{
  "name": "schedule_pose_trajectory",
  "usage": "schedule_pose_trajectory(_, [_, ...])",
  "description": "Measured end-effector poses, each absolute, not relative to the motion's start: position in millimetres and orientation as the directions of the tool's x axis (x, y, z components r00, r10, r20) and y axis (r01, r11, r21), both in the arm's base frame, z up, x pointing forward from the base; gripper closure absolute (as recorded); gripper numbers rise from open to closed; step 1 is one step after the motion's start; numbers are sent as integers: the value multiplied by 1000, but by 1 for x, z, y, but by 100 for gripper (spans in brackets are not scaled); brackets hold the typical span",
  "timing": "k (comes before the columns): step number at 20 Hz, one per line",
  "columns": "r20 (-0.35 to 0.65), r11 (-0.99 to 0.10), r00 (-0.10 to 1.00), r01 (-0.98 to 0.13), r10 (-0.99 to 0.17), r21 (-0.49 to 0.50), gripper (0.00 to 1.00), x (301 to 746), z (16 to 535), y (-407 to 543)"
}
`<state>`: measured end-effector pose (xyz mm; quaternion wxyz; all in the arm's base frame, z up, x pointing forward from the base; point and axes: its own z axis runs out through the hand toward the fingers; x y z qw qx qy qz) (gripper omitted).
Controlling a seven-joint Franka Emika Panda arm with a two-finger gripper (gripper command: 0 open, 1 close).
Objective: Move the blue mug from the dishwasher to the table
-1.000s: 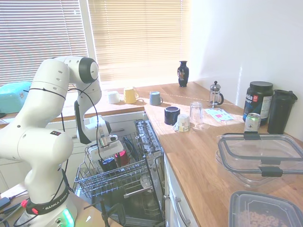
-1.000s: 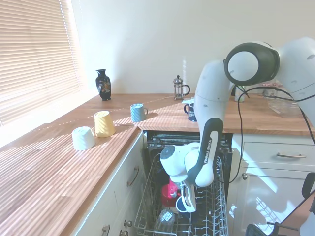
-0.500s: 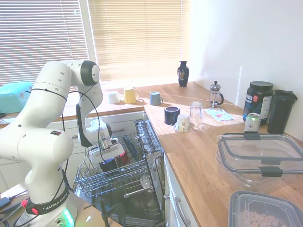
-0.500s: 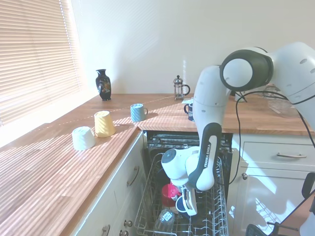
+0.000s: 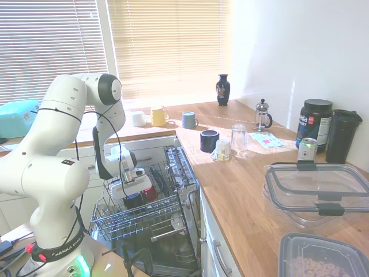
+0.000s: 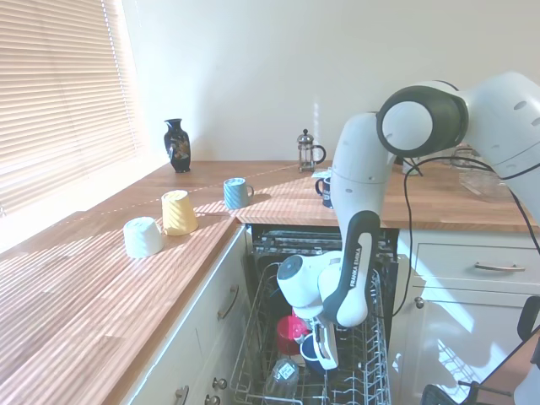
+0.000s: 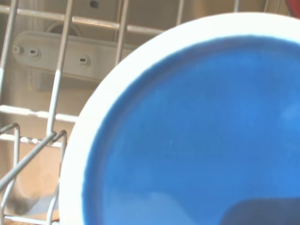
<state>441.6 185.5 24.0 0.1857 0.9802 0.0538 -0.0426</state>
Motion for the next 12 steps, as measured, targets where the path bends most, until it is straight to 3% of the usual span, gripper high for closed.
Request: schedule_pose_trajectory(12, [-111, -921, 991, 116, 80, 372, 100, 447, 28, 183])
